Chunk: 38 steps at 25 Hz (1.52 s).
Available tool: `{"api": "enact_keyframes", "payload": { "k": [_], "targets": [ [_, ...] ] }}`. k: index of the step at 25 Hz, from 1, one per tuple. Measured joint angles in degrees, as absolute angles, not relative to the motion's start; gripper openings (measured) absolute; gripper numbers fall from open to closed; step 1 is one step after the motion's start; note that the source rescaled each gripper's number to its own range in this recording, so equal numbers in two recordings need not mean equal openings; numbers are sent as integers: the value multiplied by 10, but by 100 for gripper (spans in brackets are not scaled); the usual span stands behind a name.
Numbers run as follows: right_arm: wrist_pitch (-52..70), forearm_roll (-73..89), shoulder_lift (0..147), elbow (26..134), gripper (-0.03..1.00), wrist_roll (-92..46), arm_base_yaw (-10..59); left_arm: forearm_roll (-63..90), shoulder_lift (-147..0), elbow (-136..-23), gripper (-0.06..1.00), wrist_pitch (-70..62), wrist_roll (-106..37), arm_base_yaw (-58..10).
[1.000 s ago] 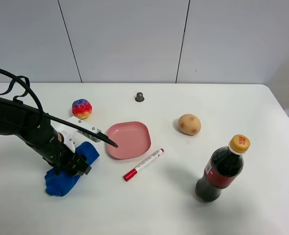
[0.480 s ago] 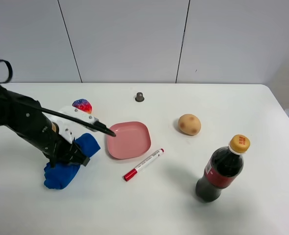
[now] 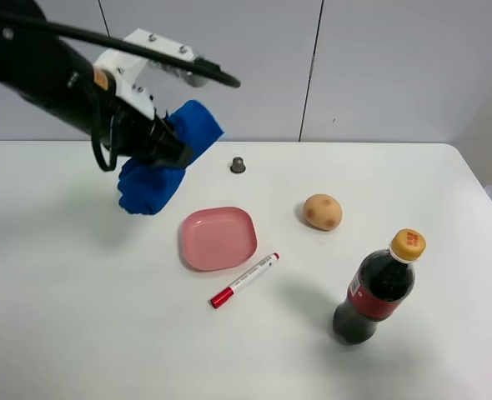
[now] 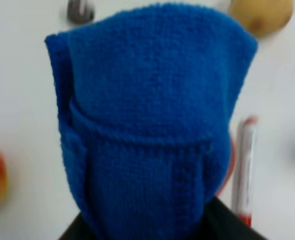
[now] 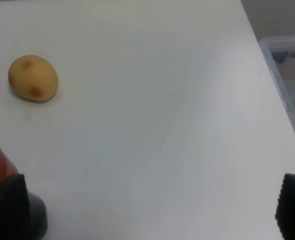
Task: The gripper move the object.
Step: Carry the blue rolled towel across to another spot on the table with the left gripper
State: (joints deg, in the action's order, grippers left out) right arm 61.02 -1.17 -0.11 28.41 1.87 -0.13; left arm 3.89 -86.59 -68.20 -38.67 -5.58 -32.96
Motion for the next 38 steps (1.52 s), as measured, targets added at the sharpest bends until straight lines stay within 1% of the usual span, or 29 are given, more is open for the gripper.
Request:
{"api": "enact_keyframes", "payload": {
  "k": [7,13,16,21,25,28,38],
  "targets": [
    [610,-12,-1,284,100,19,-1,37,-1016,-871,0,-409,-108,-345],
    [610,-12,-1,284,100,19,-1,44,-1173,-1061,0,-483,-195,-345],
    [610,-12,-1,284,100,19,-1,44,-1236,-1145,0,-506,-211,-345],
    [610,-12,-1,284,100,19,-1,44,-1319,-1244,0,-515,-215,-345],
    [610,-12,-1,284,100,19,-1,61,-1368,-1274,0,-508,-227,-345],
    [610,-12,-1,284,100,19,-1,86,-1393,-1276,0,-496,-242,-345],
    [610,-12,-1,284,100,19,-1,97,-1440,-1277,0,-439,-254,-345]
  ]
}}
